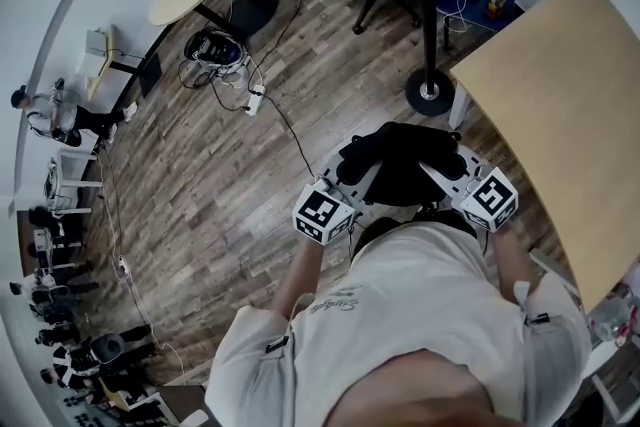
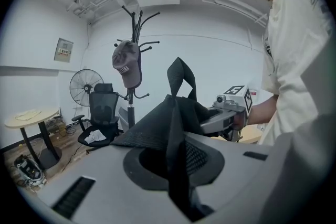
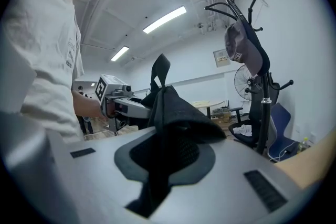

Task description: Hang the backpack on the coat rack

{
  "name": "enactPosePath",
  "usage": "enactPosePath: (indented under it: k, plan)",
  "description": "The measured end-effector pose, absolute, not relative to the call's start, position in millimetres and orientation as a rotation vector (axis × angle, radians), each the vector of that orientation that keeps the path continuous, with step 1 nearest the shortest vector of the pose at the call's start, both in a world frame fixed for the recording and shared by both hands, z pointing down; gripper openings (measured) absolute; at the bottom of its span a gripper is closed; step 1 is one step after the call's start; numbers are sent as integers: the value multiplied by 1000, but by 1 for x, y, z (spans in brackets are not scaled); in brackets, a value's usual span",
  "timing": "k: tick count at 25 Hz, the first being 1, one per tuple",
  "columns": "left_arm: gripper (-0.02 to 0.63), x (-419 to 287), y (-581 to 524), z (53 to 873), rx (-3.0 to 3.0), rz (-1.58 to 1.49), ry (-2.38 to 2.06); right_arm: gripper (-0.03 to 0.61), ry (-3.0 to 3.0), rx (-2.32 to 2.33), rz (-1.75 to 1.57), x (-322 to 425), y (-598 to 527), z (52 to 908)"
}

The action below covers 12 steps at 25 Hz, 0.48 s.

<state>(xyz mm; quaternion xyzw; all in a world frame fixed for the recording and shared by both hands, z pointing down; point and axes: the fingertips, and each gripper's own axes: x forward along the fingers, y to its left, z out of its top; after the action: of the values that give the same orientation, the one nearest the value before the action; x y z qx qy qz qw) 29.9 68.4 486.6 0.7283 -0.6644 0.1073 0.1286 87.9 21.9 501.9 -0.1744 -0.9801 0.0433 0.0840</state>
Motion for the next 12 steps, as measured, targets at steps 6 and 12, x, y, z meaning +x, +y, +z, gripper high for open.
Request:
enactPosePath:
  k: [6, 12]
  plan:
    - [43, 9, 33, 487, 2131, 286, -1922, 31, -2923, -476, 112, 69, -10, 500]
    - [43, -15, 8, 493, 2184, 265, -1850, 31, -2925, -378, 126, 46, -33, 503]
